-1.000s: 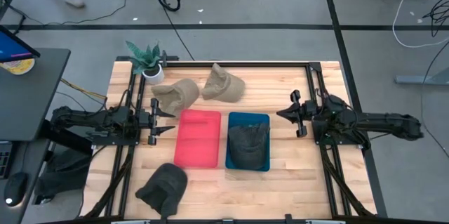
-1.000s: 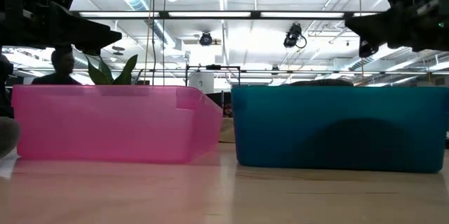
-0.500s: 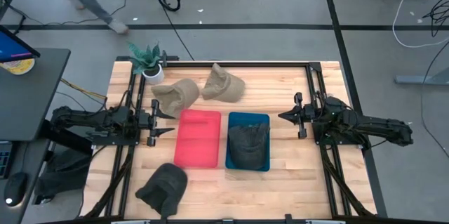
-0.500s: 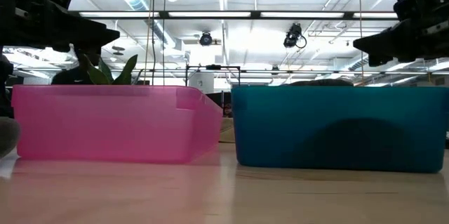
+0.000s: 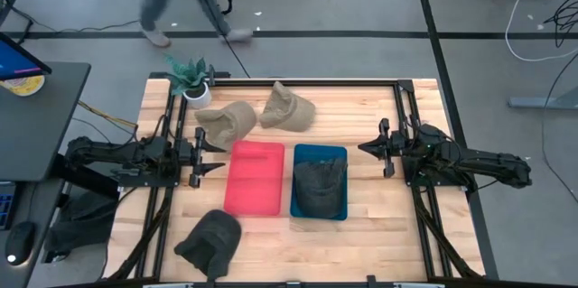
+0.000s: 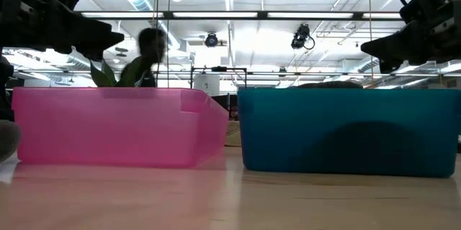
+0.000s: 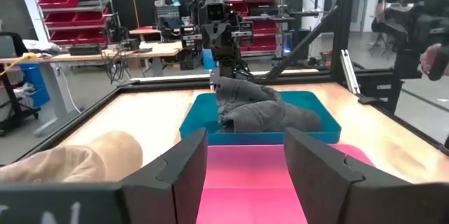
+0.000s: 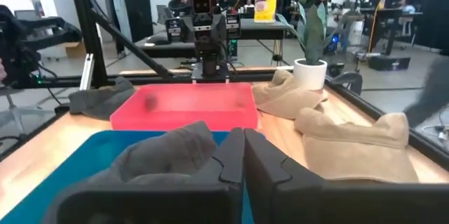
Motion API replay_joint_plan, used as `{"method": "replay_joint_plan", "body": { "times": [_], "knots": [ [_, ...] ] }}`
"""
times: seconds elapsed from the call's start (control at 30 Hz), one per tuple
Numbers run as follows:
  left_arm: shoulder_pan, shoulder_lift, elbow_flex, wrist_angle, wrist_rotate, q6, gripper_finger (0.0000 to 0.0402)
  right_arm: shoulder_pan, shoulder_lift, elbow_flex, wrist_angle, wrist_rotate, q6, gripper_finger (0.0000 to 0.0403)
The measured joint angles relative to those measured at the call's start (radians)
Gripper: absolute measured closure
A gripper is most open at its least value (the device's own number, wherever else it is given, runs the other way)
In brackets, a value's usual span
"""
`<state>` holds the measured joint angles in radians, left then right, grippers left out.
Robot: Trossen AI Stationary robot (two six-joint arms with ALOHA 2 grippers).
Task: Pick & Place hat
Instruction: Put the black cap into the blue bin
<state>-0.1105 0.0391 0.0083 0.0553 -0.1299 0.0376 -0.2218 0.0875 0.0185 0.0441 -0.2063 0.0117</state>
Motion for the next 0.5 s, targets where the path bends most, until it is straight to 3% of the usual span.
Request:
{"method": "replay_joint_plan", "body": {
  "times": [0.27, 0.5],
  "knots": [
    [0.000, 0.001, 0.017, 0.057, 0.038, 0.079, 0.0209, 0.000, 0.000, 0.000, 0.000, 0.000, 0.007, 0.0379],
    [-0.001, 0.021, 0.192, -0.087, 0.097, 0.166, 0.0209, 0.000, 0.000, 0.000, 0.000, 0.000, 0.007, 0.0378]
  ]
}}
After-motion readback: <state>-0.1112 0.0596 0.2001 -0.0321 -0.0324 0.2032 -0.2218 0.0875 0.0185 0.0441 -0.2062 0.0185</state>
